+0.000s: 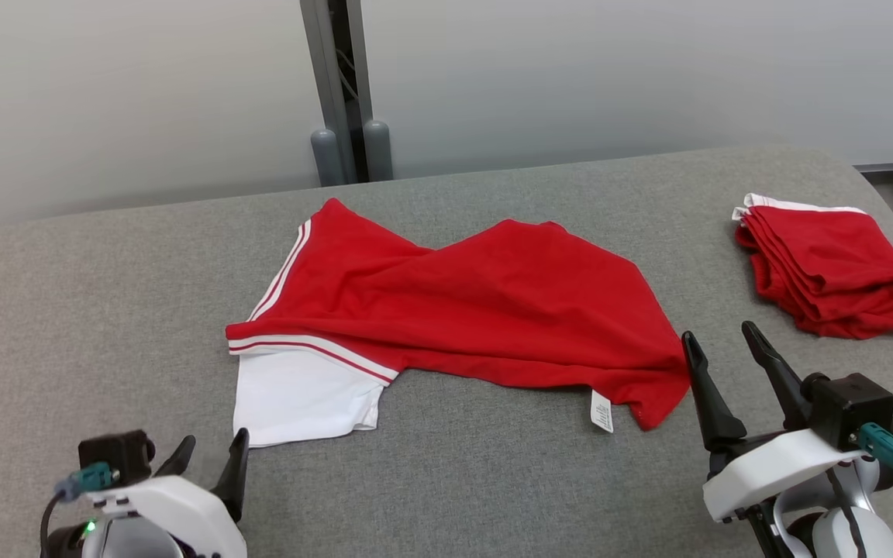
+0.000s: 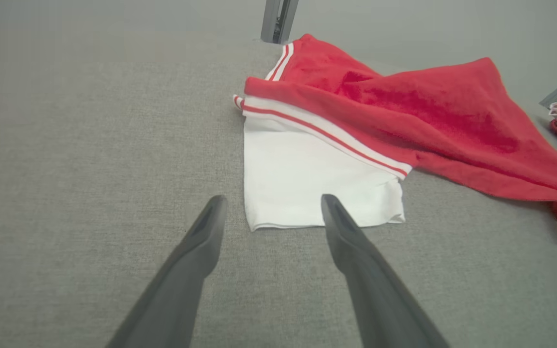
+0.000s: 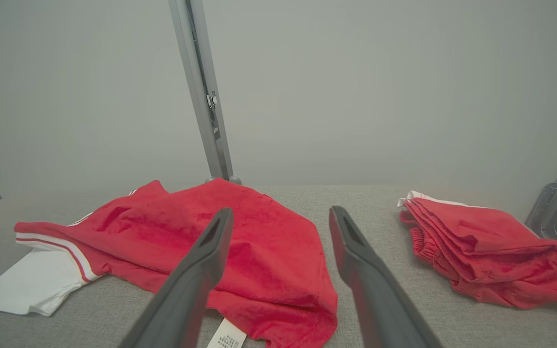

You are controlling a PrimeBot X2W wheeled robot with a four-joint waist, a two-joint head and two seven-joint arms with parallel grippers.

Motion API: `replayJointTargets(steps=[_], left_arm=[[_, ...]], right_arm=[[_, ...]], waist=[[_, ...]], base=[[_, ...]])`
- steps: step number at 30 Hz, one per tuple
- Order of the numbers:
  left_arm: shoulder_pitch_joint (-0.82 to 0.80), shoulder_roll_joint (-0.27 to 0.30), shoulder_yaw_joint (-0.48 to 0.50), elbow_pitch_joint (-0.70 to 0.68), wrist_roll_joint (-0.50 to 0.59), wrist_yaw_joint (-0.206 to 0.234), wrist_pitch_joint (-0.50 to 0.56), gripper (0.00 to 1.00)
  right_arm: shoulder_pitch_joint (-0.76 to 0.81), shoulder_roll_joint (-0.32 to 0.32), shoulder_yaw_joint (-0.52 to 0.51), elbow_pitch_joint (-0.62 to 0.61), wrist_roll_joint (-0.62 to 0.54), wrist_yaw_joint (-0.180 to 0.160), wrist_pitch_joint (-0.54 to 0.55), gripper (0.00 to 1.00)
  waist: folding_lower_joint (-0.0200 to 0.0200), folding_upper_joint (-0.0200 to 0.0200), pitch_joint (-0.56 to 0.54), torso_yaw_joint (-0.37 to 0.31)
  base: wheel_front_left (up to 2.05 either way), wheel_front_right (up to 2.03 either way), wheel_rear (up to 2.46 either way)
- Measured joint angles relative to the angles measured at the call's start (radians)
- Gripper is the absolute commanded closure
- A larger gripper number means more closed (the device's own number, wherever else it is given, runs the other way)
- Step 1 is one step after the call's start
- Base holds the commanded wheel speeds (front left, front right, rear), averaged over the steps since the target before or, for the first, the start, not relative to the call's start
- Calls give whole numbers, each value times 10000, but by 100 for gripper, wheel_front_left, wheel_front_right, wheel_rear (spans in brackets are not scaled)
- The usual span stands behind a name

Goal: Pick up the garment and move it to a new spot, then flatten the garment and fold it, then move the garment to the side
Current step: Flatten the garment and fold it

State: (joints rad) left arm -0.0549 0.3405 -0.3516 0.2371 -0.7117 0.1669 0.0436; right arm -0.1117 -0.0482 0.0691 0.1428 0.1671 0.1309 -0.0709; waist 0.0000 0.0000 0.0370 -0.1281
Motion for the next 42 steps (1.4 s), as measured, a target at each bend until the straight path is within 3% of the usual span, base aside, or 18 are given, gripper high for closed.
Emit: replayJointTargets(steps=[10, 24, 25, 28, 29, 42], left_arm=[[-1387, -109, -265, 1503, -393, -77, 1603, 0], [-2018, -359, -165, 3120, -646, -17, 1672, 0], [-2035, -359, -161, 3185, -646, -23, 1657, 8], [-2075, -362, -169, 3298, -648, -123, 1532, 91], [-2088, -374, -184, 3317, -648, -180, 1492, 100], [-1611, -556, 50, 2157, -886, -472, 357, 100]], right_arm=[[-151, -2, 180, 19, 31, 0, -4, 0], [-232, -2, 288, 86, 84, 0, -102, 0], [-232, -2, 290, 86, 84, 0, -102, 0], [-232, -2, 290, 90, 82, 0, -111, 0], [-232, -2, 284, 94, 82, 0, -115, 0], [-95, -2, 52, 395, 159, 0, 121, 0]], waist=[[0, 0, 353, -186], [0, 0, 639, -714], [0, 0, 649, -735], [0, 0, 665, -776], [0, 0, 660, -779], [0, 0, 661, -516]], base=[[0, 0, 0], [0, 0, 0], [0, 0, 0], [0, 0, 0], [0, 0, 0], [0, 0, 0]])
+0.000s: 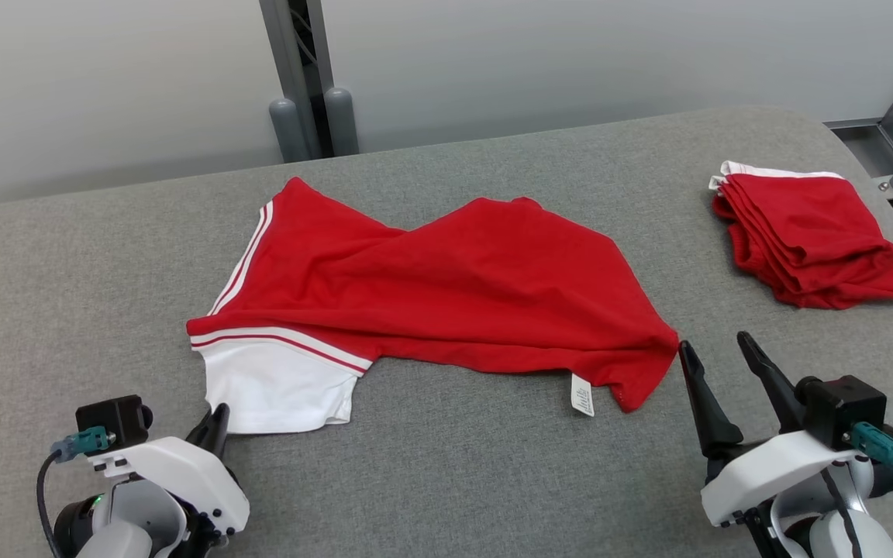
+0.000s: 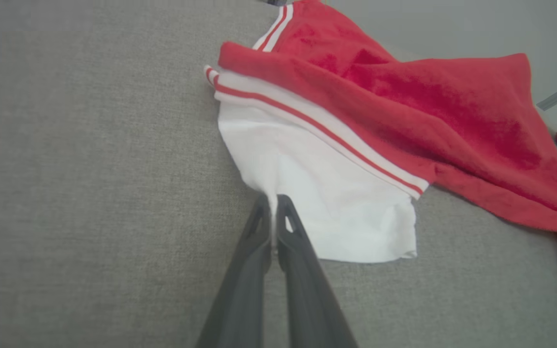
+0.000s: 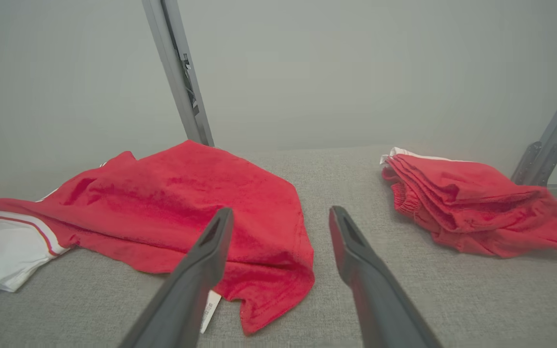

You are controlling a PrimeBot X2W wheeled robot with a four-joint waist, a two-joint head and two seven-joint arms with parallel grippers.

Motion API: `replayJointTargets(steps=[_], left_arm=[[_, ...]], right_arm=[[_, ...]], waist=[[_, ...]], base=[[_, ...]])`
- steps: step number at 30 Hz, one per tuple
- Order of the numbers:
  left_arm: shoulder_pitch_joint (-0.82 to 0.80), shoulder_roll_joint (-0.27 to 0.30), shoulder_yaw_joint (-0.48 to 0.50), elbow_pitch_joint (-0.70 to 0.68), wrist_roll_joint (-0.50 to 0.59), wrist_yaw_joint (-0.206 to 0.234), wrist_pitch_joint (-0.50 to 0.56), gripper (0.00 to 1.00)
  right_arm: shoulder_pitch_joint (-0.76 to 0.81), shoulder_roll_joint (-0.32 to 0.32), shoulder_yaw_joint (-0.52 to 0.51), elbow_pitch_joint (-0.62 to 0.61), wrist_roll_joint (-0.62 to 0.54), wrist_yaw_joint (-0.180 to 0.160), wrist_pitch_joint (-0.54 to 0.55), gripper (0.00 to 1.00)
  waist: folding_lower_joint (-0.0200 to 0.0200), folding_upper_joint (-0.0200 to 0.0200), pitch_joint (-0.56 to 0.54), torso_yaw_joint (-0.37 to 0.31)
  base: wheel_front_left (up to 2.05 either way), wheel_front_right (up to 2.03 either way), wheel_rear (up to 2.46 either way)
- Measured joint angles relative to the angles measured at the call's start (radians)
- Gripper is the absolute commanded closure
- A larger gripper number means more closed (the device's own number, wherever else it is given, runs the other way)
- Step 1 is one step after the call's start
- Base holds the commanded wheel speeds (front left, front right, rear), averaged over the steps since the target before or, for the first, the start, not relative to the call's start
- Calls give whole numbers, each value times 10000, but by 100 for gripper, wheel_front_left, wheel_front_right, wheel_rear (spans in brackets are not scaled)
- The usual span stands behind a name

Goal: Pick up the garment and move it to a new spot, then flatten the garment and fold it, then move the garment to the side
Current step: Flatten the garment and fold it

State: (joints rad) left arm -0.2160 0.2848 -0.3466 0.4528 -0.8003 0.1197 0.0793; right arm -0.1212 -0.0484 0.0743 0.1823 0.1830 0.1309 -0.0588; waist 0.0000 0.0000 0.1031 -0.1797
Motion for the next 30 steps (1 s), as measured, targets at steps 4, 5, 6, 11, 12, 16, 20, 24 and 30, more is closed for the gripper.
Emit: replayJointTargets(steps=[4, 5, 6, 11, 12, 16, 20, 24, 30], left_arm=[[367, 65, 59, -731, -10, 128, -190, 100], [455, 79, 54, -920, -2, 169, -209, 100], [541, 88, 48, -1091, 17, 238, -228, 100], [865, 102, 61, -1789, 84, 487, -360, 100], [907, 107, 52, -1894, 88, 504, -360, 100], [1036, 100, 27, -2326, 115, 627, -374, 100], [1110, 127, -10, -2629, 132, 709, -357, 100], [1258, 159, 17, -2909, 155, 788, -362, 100], [1383, 286, 190, -3302, 123, 926, -458, 100]], right_arm=[[91, -2, -92, 336, 232, 0, 368, 0], [107, 2, -96, 462, 341, 0, 470, 0], [119, 2, -107, 594, 489, 0, 568, 0], [120, 4, -35, 1417, 1093, 0, 842, 0], [85, 4, -23, 1664, 1310, 0, 926, 0], [-248, 4, 12, 2529, 1695, 0, 901, 0], [-755, 8, 88, 3267, 2071, 0, 604, 0], [-1125, 10, -46, 3965, 2278, 0, 257, 0], [-1548, 10, -111, 4836, 2134, 0, 40, 0]], waist=[[0, 0, 12, 112], [0, 0, 13, 142], [0, 0, 15, 173], [0, 0, 38, 316], [0, 0, 46, 345], [0, 0, 90, 478], [0, 0, 128, 634], [0, 0, 155, 783], [0, 0, 195, 908]], base=[[0, 0, 0], [0, 0, 0], [0, 0, 0], [0, 0, 0], [0, 0, 0], [0, 0, 0], [0, 0, 0], [0, 0, 0], [0, 0, 0]])
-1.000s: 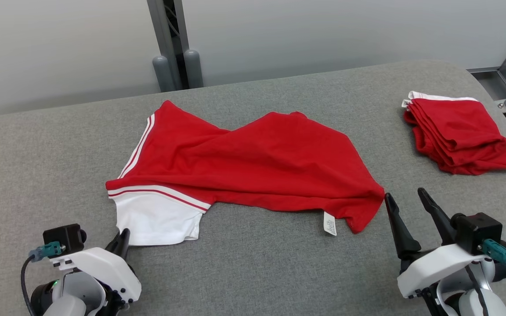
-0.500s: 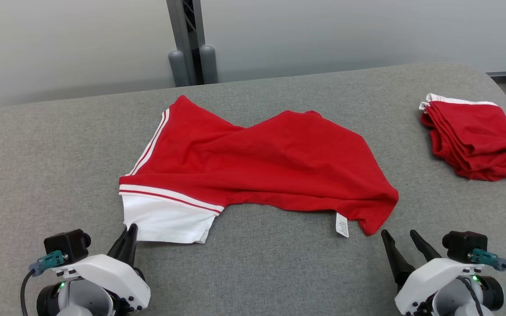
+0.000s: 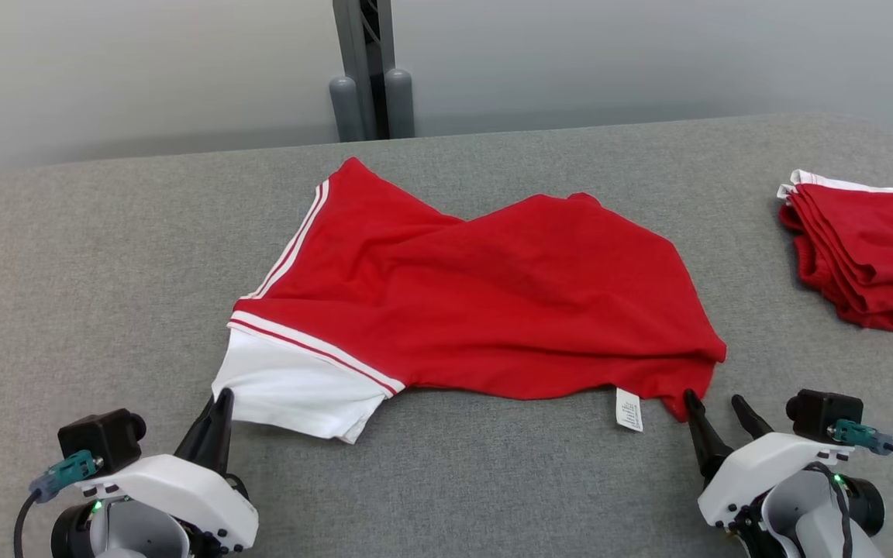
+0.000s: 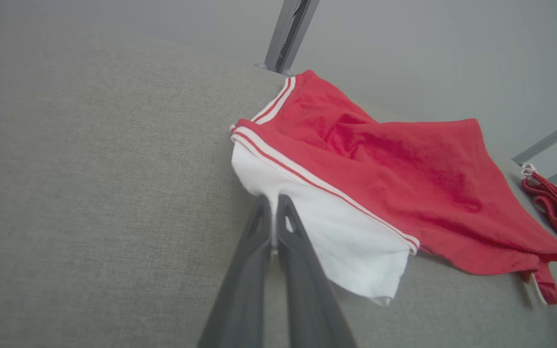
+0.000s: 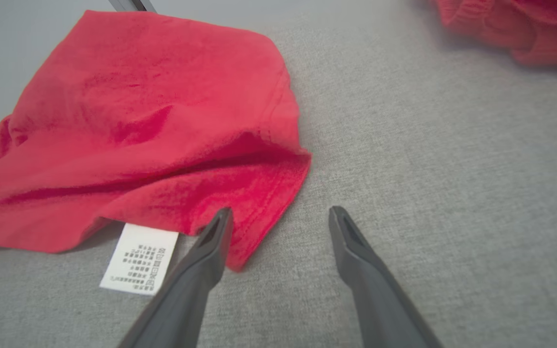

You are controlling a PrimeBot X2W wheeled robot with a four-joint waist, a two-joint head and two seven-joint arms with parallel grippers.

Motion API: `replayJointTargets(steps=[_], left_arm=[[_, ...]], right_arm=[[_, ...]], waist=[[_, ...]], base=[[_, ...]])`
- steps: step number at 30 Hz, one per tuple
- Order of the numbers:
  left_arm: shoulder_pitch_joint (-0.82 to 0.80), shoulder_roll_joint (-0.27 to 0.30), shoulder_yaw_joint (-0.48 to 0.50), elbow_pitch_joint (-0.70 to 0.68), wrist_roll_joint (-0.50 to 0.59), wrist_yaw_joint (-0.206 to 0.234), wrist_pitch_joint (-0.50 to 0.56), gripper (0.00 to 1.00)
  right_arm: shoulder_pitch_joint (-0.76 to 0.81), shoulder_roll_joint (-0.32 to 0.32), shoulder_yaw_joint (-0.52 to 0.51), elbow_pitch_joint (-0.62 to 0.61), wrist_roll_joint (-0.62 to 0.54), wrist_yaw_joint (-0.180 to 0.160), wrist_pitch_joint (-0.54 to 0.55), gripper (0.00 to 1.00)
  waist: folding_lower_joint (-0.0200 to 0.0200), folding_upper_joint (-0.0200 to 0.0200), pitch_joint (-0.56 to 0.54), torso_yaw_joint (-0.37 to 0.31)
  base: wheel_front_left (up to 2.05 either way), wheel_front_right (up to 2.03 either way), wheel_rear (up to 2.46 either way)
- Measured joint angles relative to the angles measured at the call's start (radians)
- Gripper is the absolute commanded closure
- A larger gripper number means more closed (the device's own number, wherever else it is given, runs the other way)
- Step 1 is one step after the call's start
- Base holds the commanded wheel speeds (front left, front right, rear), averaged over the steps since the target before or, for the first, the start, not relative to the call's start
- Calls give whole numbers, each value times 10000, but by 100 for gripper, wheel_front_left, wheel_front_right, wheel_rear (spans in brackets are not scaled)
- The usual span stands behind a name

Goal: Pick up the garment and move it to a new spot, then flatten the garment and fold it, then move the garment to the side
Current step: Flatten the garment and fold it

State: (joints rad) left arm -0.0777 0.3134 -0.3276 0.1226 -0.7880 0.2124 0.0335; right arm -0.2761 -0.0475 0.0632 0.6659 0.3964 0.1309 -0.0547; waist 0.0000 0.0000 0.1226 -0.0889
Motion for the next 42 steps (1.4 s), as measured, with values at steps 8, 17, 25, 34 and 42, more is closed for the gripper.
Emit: replayJointTargets(steps=[8, 17, 25, 34, 42], left_arm=[[753, 228, 119, -1231, -10, 332, -27, 100], [1143, 198, -44, -1804, -8, 591, 115, 100], [1143, 176, -102, -1833, -8, 627, 148, 100], [1142, 35, 140, -1789, -341, 510, -58, 100], [1088, -403, 957, -2034, -1327, -81, -761, 100]], right_arm=[[-343, -2, 217, 757, -33, 0, -174, 0], [-673, -36, 420, 1404, -598, -2, -42, 0], [-830, -105, 1022, 1430, -1104, -15, 514, 66], [-706, 12, 769, 892, -1012, 0, 441, 100], [-698, 12, 420, -863, -75, 0, 435, 100]], waist=[[0, 0, 48, 237], [0, 0, 61, 434], [0, 0, 40, 439], [1, 0, -73, 293], [0, 0, -407, -39]], base=[[0, 0, 0], [0, 0, 0], [0, 0, 0], [0, 0, 0], [0, 0, 0]])
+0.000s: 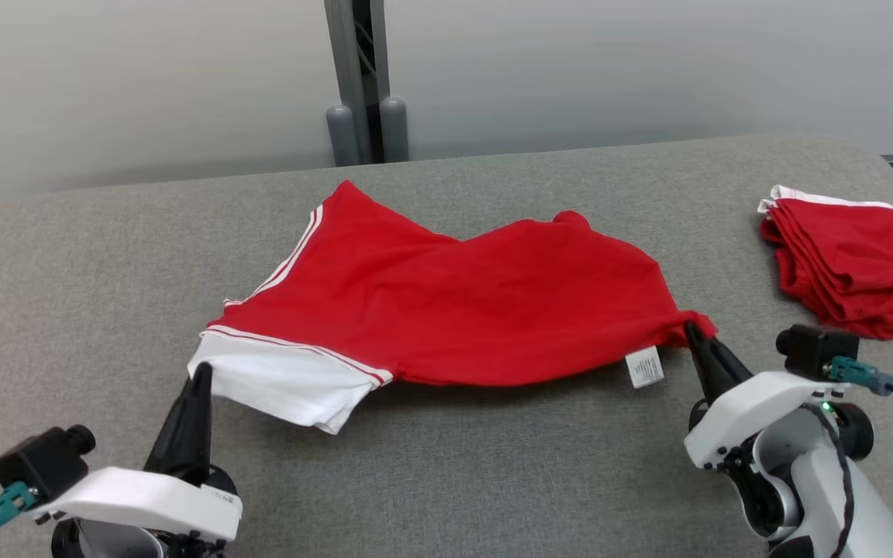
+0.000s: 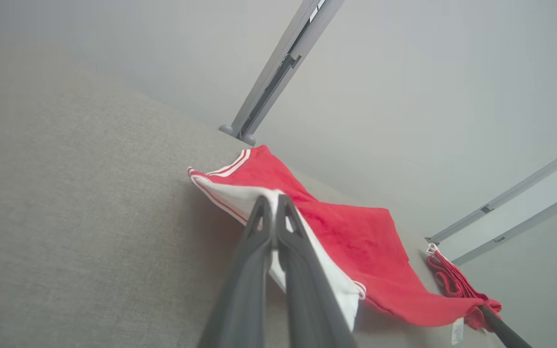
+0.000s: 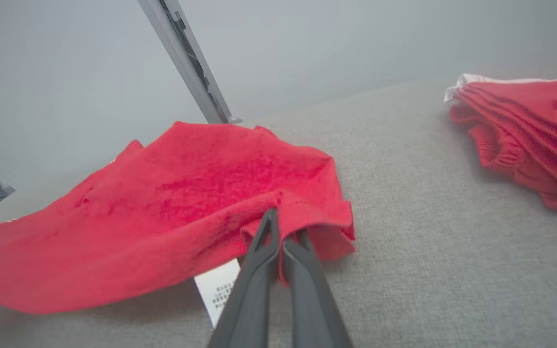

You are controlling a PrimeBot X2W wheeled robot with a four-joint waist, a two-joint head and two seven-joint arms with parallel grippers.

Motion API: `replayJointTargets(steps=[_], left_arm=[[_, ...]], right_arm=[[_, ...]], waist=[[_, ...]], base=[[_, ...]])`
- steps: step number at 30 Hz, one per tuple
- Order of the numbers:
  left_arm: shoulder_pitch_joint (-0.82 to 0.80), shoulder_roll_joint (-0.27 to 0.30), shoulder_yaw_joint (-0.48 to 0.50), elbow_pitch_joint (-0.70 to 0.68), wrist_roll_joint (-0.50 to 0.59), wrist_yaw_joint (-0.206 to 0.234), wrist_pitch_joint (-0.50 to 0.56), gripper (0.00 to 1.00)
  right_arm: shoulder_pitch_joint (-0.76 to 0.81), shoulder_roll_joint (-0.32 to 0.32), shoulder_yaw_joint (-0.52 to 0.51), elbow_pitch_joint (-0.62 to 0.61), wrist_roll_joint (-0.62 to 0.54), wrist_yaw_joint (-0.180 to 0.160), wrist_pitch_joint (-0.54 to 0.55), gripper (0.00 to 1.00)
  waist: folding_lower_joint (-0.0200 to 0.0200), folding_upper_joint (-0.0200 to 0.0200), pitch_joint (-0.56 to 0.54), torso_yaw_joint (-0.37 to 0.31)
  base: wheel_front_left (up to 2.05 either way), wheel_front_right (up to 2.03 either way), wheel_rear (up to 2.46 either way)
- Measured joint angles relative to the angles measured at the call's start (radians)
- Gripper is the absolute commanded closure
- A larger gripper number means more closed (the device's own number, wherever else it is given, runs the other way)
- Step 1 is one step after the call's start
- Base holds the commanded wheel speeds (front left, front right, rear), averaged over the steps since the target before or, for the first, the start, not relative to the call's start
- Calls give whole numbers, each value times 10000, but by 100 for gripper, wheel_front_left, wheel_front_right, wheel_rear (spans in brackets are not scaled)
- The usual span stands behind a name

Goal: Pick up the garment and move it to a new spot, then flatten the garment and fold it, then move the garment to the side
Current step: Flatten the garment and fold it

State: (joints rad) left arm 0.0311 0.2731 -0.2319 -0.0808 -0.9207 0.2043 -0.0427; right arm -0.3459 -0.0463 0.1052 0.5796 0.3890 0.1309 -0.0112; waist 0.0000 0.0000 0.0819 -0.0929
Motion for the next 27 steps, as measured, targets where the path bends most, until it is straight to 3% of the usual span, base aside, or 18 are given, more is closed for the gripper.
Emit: replayJointTargets(steps=[6, 14, 24, 27], left_arm=[[-440, -75, 491, -633, -343, -267, -324, 100], [-1477, 221, 1108, -2107, -809, -230, 4, 100], [-3448, 790, 1643, -4009, -1279, 380, 1112, 100], [-4294, 1317, 1730, -4249, -1097, 579, 1559, 100]], right_arm=[[207, -31, -399, -2422, -21, -2, 1022, 100], [319, -314, -750, -6213, 502, -2, 3179, 100], [-686, -476, -1419, -8506, 1333, -2, 4922, 100], [-1147, -552, -1536, -8822, 1383, -2, 5334, 100]], waist=[[0, 0, -302, -337], [0, 0, -747, -786], [0, 0, -916, -983], [0, 1, -859, -980]], base=[[0, 0, 0], [0, 0, 0], [0, 0, 0], [0, 0, 0]])
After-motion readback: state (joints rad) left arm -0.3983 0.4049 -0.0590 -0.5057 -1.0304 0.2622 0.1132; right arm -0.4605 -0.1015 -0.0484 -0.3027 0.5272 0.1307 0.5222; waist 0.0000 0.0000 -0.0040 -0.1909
